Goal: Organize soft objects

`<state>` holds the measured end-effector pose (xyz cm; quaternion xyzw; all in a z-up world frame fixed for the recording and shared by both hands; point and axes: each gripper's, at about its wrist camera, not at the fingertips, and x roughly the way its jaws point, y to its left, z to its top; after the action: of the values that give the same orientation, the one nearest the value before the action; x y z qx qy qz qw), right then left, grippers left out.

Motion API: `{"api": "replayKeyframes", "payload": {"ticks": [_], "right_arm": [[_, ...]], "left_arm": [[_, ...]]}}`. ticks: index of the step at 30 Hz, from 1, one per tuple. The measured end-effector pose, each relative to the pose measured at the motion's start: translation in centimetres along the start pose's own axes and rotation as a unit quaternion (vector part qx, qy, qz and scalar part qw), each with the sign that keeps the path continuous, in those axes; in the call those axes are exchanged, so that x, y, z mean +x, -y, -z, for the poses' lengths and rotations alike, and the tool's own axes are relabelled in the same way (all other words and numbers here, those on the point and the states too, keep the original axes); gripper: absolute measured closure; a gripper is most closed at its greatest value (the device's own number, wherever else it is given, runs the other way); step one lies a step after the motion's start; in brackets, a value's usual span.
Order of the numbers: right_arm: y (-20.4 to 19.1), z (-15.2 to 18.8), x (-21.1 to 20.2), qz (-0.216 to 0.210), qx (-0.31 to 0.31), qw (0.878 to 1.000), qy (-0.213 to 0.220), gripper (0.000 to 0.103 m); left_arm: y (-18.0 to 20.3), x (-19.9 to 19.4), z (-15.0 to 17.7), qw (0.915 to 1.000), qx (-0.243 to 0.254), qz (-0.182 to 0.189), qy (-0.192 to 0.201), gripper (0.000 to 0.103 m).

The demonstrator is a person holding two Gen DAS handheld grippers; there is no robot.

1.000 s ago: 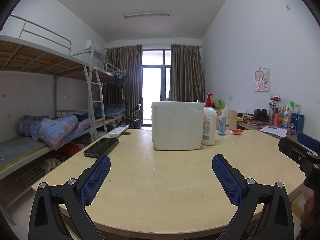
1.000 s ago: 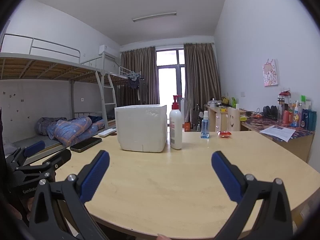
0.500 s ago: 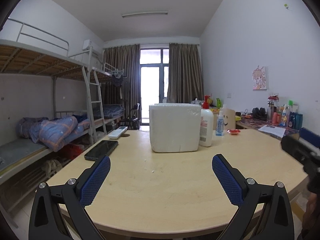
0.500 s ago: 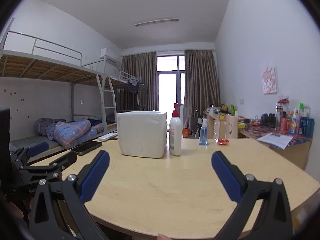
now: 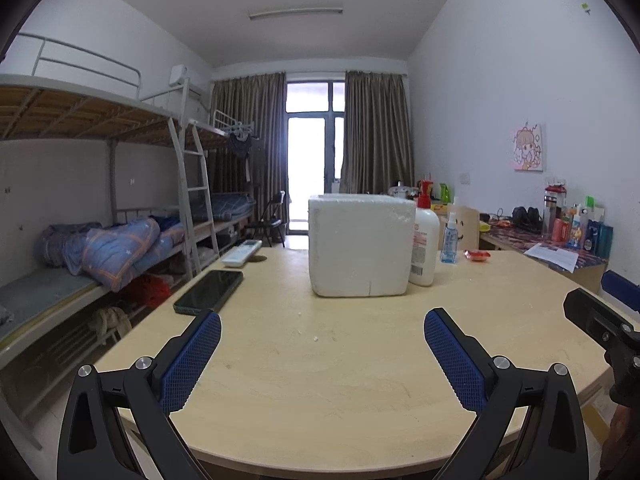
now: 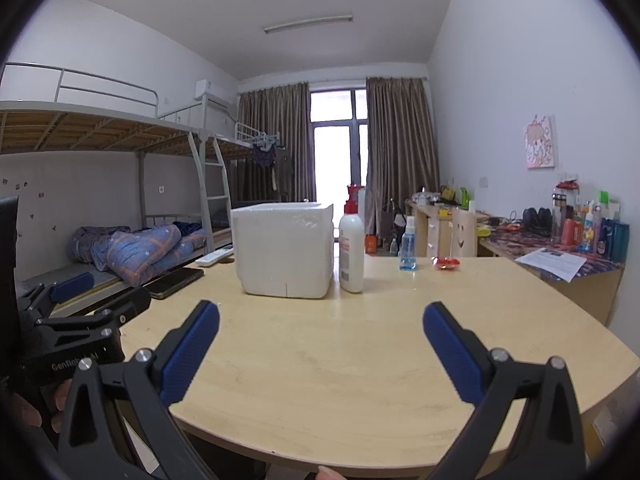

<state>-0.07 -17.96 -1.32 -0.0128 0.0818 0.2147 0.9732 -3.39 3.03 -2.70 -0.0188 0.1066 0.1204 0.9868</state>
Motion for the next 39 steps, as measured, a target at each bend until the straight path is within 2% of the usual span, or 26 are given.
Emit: {"api": "replayKeyframes", "payload": {"ticks": [9,15,39], "right_arm": [[-0.6,-0.6,-2.2,-0.007,-0.009,0.999,0.034,0.0],[-0.5,-0.5,-1.6,-0.004,-0.006,1.0,0.022,0.0],[-0.7,-0.2,-1.5,-0.006,-0.005,1.0,0.02,0.0]], "left_arm": [[0.0,-2.1,-1.0,0.9996,-0.004,-0.008,0.026,0.001],[-0.2,-1.6,-1.1,0.9996,-0.012,-0.012,0.022,0.001],[0.3,-2.0,-0.7,0.9996,-0.003,-0.009,0.027,0.001]]}}
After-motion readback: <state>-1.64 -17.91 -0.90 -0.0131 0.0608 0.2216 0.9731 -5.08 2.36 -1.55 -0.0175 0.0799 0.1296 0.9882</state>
